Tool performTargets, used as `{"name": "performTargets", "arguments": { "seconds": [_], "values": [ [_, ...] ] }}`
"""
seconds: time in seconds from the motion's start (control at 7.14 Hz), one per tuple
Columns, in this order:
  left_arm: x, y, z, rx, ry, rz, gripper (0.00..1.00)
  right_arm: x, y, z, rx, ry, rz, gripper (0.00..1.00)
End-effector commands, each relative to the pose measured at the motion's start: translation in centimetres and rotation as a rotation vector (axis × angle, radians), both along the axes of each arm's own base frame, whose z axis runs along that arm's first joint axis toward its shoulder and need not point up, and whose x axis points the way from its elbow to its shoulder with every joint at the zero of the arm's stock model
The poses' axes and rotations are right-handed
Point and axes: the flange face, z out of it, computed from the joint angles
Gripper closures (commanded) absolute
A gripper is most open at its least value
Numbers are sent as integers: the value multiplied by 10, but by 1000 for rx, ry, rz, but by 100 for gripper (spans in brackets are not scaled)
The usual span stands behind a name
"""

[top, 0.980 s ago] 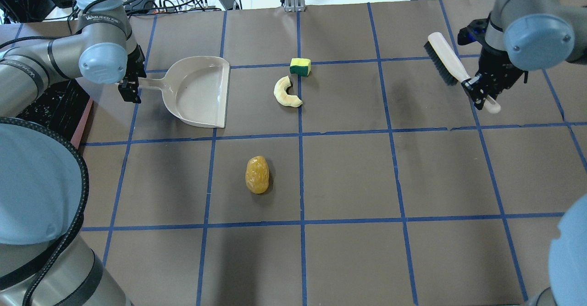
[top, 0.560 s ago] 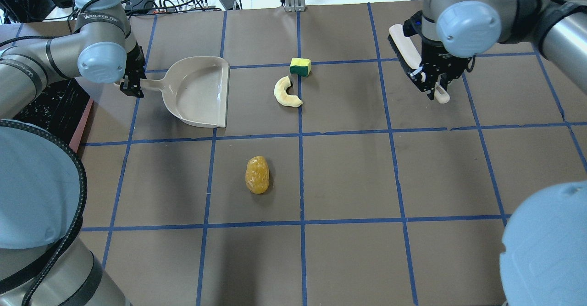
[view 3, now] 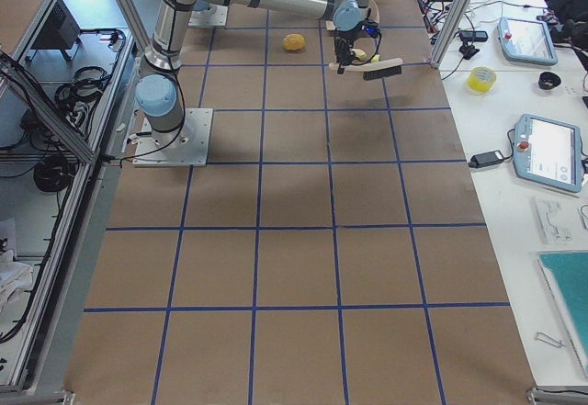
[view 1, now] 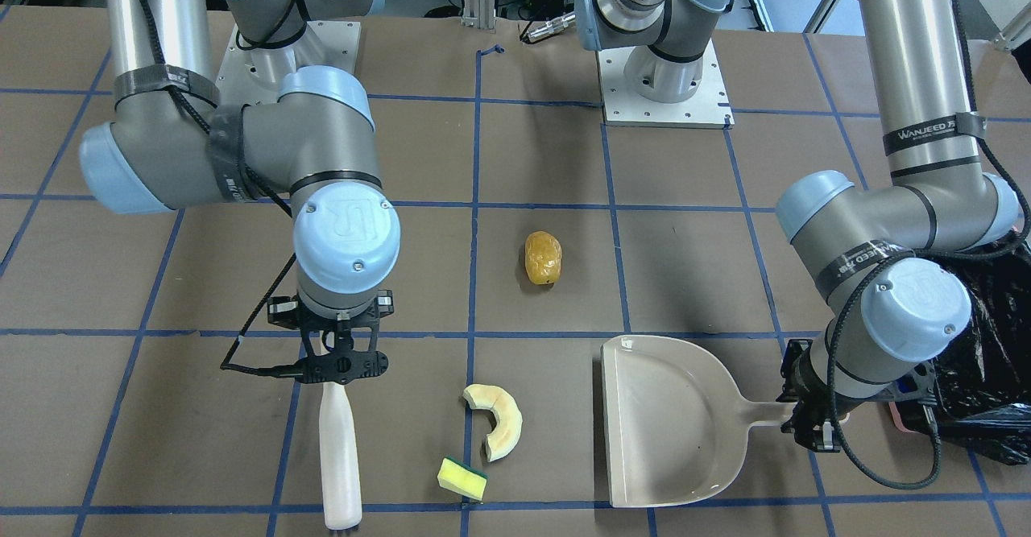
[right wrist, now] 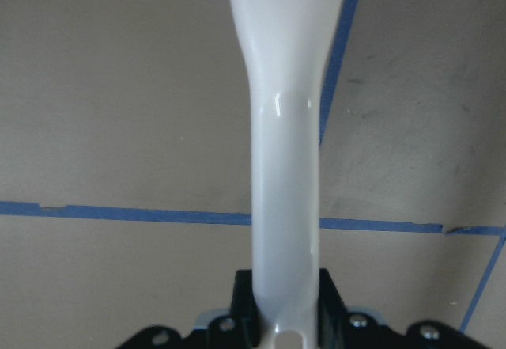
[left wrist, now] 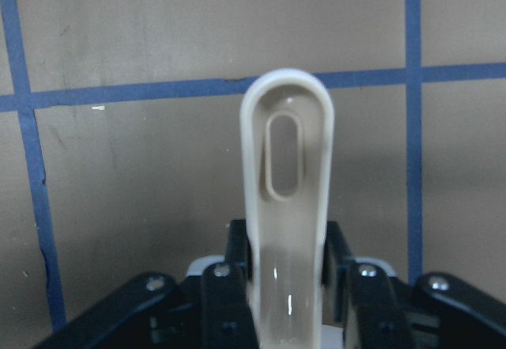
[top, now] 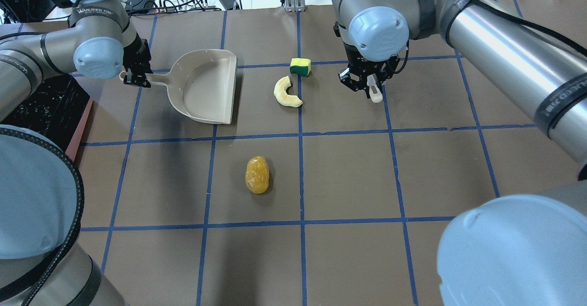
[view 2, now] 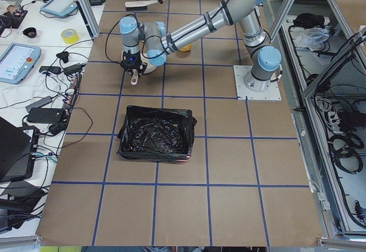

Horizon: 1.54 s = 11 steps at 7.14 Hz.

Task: Sweep and dump trash into bin
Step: 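Carry the white brush with the right gripper toward the sponge and curved piece, then sweep the sponge and curved piece toward the dustpan with the right gripper's brush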

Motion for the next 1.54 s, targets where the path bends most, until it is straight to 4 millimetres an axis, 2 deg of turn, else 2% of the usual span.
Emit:
{"name": "performTargets", "arguments": {
  "seconds": [0.0, 0.14, 0.42, 0.84, 1.12, 1.4],
  "values": [
    [-37, -2, 19, -24, -147, -46, 100, 56, 13, -11, -10, -21, -82, 100],
    [-61, -1, 17, -21, -179, -71, 100, 69, 16, -10, -18, -33, -97, 100],
    [-94, 3, 3, 0, -167, -65, 100, 66, 13, -20, -20, 16, -95, 100],
    [-94, -3, -26, 60, -160, -15, 100, 64, 1, -42, -8, 19, -166, 100],
    [-95, -3, -26, 80, -148, 1, 100, 70, 3, -50, 13, -39, -245, 100],
    [-95, -6, -29, 80, -148, 3, 100, 69, 9, -64, 29, -11, -283, 100]
  ]
}}
